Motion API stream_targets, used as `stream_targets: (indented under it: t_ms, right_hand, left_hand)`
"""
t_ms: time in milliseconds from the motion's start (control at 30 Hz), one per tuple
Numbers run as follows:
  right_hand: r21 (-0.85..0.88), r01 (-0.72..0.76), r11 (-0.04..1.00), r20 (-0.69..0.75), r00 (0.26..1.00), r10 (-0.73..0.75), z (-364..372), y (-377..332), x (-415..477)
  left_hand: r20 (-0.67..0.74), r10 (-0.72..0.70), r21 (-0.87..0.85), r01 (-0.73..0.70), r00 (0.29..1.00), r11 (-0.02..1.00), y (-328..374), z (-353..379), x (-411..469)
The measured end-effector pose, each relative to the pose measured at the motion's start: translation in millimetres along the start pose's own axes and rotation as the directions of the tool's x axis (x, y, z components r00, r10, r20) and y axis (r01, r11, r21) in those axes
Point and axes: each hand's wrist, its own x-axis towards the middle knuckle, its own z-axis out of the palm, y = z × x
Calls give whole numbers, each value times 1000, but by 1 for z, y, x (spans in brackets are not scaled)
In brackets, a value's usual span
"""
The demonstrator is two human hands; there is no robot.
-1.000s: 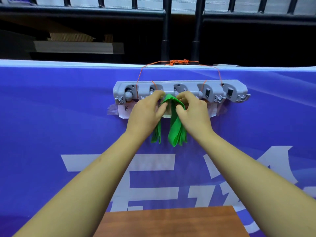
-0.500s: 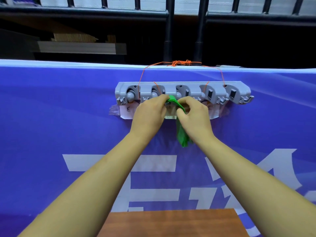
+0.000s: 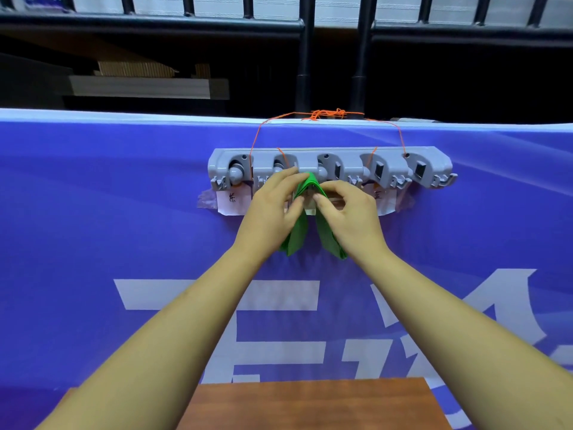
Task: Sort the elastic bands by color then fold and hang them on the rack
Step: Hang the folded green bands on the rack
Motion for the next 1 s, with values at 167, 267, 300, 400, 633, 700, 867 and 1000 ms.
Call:
stream_targets:
  t_ms: [167,267,300,400,633,700,867,1000]
  right_hand:
    - [41,0,999,-29,1000,2,-1,-4,3]
    - [-4,3,1000,-36,999,-3,0,-7,5]
    - [-7,-2,1000,-27,1000,2,0,-7,4]
    - [8,-24,1000,-6,1000,24,0,-4,-3]
    - [150,-90,984,-2,996,92,1,-11,-8]
    - [164,-118,979,8,993,118,0,-13,-7]
    - [70,-204,977,69,978,199,-7,-6,-31]
    - [-90,-273,958,145,948,284,-12,14,-87]
  left_hand:
    - [-36,6,71,-3,999,997,5,-4,-2]
    - [-43,-29,60,32,999,998,6,-4,-3]
    - [-37,-36,38,37,999,999,7,-4,-4]
    - [-21,-37,-41,36,999,999,8,-3,-5]
    - [19,-116,-218,117,993,969,2,-1,-6]
    - [34,-158,-243,161,987,956,3,-1,-6]
    - [61,-213,-179,220,975,959,6,-9,-29]
    - [60,-331,-98,336,942,937,-6,-16,-86]
